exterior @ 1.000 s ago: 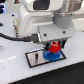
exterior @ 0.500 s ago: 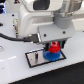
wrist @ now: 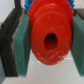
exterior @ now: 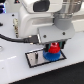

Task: Insert the blue gear onto the right peg, followed by the red gear

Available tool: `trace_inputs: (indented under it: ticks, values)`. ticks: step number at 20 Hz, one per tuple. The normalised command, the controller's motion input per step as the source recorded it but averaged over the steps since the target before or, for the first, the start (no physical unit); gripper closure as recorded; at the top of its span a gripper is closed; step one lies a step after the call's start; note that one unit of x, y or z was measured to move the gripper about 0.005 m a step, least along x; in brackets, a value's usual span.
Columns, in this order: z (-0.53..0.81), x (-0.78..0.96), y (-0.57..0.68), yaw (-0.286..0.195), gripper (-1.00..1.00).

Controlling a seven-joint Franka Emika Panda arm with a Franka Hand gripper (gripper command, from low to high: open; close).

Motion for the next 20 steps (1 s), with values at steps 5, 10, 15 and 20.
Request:
trace_inputs:
  ticks: [5, 10, 15, 20]
  values:
    - [0.22, 0.26, -0.01, 0.000, 1.00]
    - [-0.25, 0.11, -0.05, 0.000, 1.00]
    - [-0.25, 0.05, -0.01, 0.000, 1.00]
    - [-0.21, -0.03, 0.01, 0.000, 1.00]
